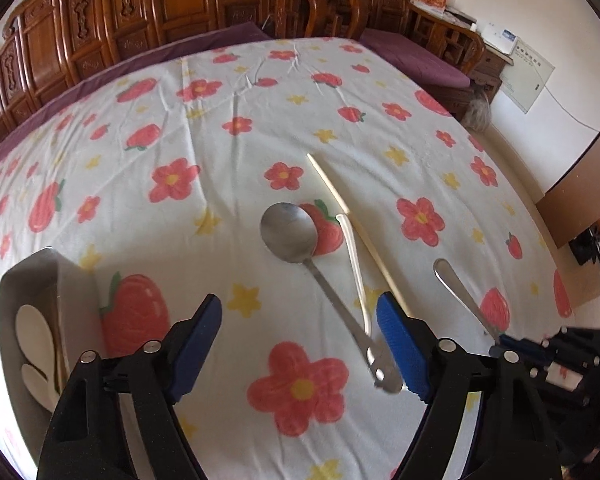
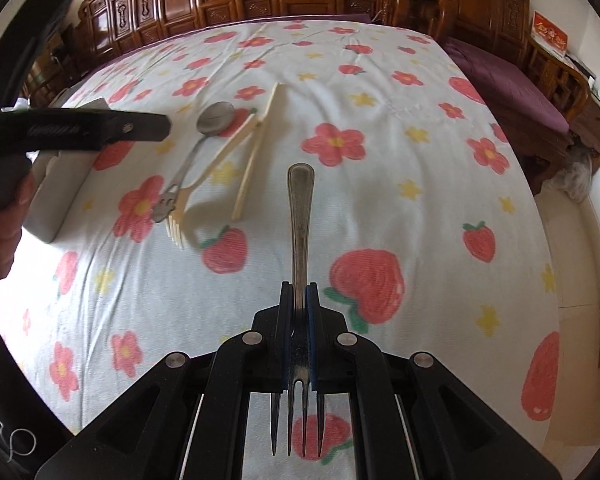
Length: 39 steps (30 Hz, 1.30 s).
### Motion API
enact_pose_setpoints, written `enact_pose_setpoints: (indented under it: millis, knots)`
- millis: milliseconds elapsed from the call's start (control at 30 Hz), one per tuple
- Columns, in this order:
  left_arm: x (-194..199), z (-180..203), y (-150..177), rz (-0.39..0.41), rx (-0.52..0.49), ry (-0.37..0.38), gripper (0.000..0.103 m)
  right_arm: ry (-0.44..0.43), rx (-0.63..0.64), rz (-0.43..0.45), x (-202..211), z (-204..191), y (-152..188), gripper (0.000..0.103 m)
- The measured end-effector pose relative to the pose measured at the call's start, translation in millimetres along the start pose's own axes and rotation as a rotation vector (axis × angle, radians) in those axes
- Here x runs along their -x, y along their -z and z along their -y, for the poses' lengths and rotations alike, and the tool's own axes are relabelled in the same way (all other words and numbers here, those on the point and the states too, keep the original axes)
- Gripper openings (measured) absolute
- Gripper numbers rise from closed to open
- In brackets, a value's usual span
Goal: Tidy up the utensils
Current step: 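Grasp a metal spoon by its handle with the left tool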
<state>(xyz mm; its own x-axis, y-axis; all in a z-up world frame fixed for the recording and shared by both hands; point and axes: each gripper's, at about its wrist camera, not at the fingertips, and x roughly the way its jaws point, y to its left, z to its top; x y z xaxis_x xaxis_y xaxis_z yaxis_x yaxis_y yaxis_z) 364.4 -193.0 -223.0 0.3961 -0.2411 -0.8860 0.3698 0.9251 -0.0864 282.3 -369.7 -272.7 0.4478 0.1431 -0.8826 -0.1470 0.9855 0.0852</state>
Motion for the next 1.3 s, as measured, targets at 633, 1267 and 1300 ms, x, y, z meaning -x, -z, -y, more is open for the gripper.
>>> enact_pose_setpoints:
  millis: [633,1267,1300]
  knots:
    - [-56,0,-24,-0.196,0.138,-0.004,0.042,-0.026,-0.041,0.005,-10,4,4,0.008]
    - [-49,-1,-18,-0.190,0.072,-0.071,0.005,-0.035,-0.057,0.032,-1,4,3,0.008]
    - [-46,-3,-17,-0.186,0.071,-0.069,0.005,-0.036,-0.058,0.036,2,3,1,0.008]
